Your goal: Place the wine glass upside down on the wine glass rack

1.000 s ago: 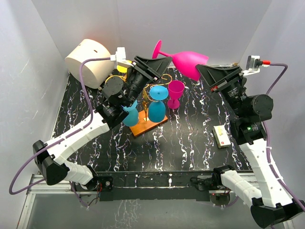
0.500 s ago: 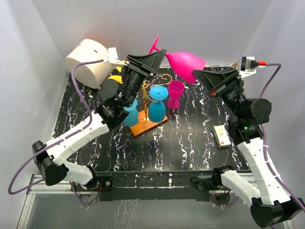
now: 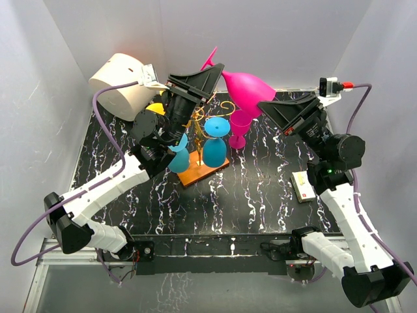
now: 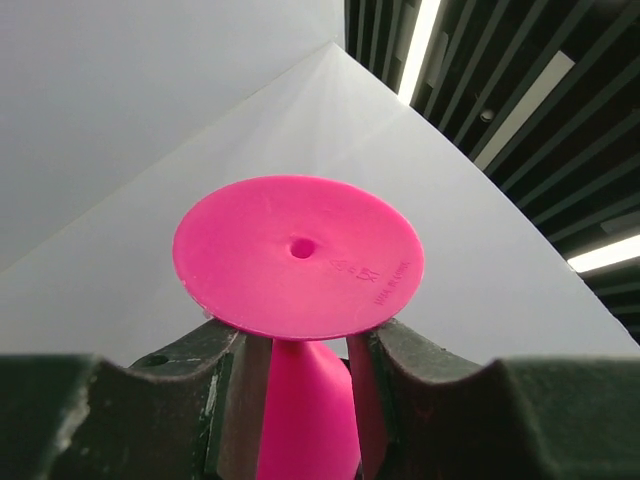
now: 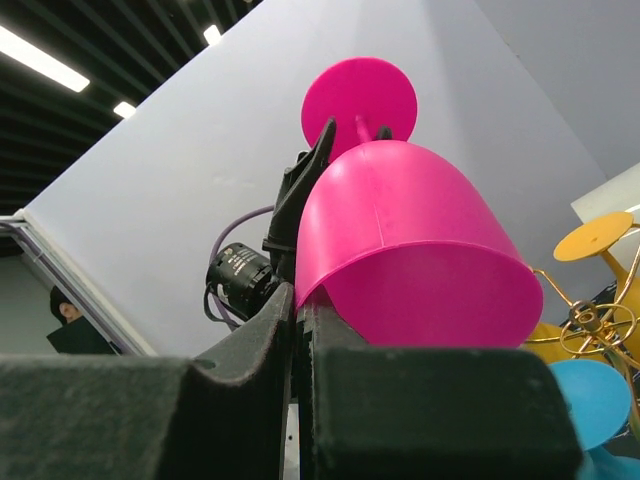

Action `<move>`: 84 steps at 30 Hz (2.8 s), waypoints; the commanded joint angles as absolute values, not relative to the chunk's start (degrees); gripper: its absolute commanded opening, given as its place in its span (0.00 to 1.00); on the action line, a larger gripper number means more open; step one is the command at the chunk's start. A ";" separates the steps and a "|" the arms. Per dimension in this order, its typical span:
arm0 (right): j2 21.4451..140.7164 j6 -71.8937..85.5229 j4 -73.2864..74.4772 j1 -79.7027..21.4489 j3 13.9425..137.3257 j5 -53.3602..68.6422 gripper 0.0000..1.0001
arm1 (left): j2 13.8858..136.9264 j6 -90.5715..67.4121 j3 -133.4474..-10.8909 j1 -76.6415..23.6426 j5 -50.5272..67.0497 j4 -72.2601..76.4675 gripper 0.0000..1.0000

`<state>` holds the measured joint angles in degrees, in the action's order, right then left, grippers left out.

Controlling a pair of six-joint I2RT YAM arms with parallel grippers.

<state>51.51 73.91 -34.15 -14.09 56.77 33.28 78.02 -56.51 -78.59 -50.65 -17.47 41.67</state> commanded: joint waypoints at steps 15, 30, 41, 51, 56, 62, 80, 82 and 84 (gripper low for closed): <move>49.47 75.48 -35.82 -14.00 56.13 37.29 0.00 | 78.09 -50.14 -80.63 -50.47 -12.92 52.49 0.00; 40.48 59.75 -11.92 -14.04 58.15 23.54 0.60 | 74.54 -36.78 -80.09 -50.45 -10.17 48.71 0.00; 36.38 45.25 8.76 -14.00 66.60 12.90 0.66 | 71.80 -14.63 -83.44 -50.47 13.50 30.59 0.00; 44.44 39.52 13.20 -13.99 79.85 34.24 0.66 | 72.21 -1.33 -84.62 -50.50 27.66 23.81 0.00; 46.32 39.67 18.43 -13.98 83.65 36.07 0.66 | 72.58 4.72 -84.60 -50.46 29.27 21.50 0.00; 47.71 37.89 27.20 -13.98 86.17 27.28 0.61 | 73.24 8.73 -83.63 -50.47 30.08 23.11 0.00; 49.46 46.53 21.32 -13.94 85.30 32.29 0.53 | 80.14 6.78 -85.67 -50.49 36.02 29.07 0.00; 49.60 47.13 22.30 -13.97 84.66 31.26 0.49 | 80.52 6.70 -85.92 -50.45 36.23 28.83 0.00; 49.89 47.24 24.41 -14.00 84.47 29.47 0.44 | 80.89 6.80 -86.29 -50.47 36.57 28.36 0.00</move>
<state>49.65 45.56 25.02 -14.13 85.01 31.59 80.97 6.72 -83.18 -50.59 34.35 25.19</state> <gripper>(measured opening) 0.480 0.056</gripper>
